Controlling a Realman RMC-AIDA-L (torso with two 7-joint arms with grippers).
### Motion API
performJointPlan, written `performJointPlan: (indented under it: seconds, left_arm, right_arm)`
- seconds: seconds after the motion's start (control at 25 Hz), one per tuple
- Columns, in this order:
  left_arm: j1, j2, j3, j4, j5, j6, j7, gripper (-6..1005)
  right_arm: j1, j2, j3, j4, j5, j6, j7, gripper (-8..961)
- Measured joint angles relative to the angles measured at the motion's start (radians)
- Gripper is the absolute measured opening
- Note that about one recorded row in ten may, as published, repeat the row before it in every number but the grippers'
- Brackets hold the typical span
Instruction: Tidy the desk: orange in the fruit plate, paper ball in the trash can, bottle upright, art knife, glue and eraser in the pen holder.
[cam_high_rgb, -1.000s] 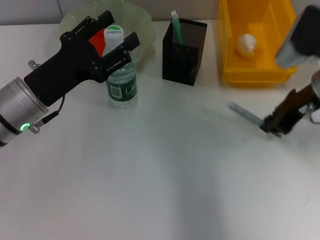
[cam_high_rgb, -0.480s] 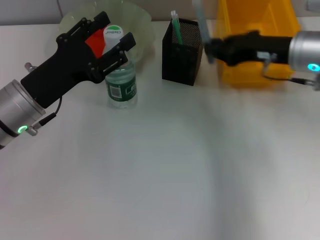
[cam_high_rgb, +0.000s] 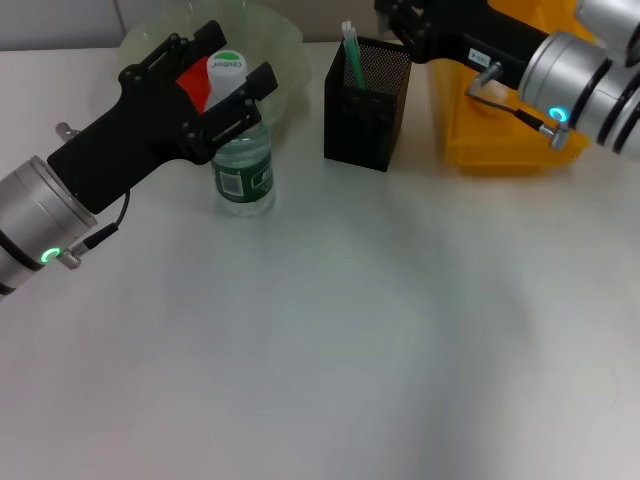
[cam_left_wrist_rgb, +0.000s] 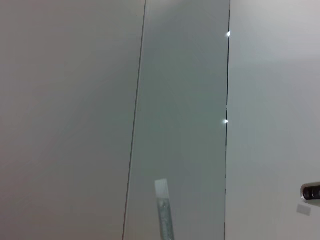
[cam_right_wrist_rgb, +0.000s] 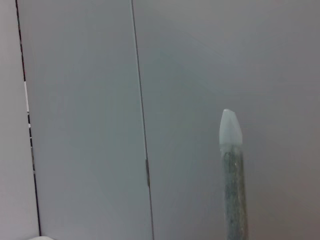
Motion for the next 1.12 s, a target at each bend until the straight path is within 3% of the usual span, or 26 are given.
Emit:
performJointPlan:
  seconds: [0.28,0.8,1.12]
  left_arm:
    - [-0.004,0.0,-0.007,0.0,0.0,-0.003,-0.003,728]
    - [-0.016,0.0,-0.004,0.0,0.0,-0.005,-0.003,727]
    - [-0.019,0.001,-0.004,-0.022,0.0,-0.006,0.005,727]
  right_arm:
    - [0.05,0.002,0.006,0.049,0.016,0.006,-0.117,150]
    - [0.14,0.0,0.001,0.116,0.014,0.087,-0.152,151]
    - [0.151,0.002,0.001,0.175,0.018,0.121,-0.154,150]
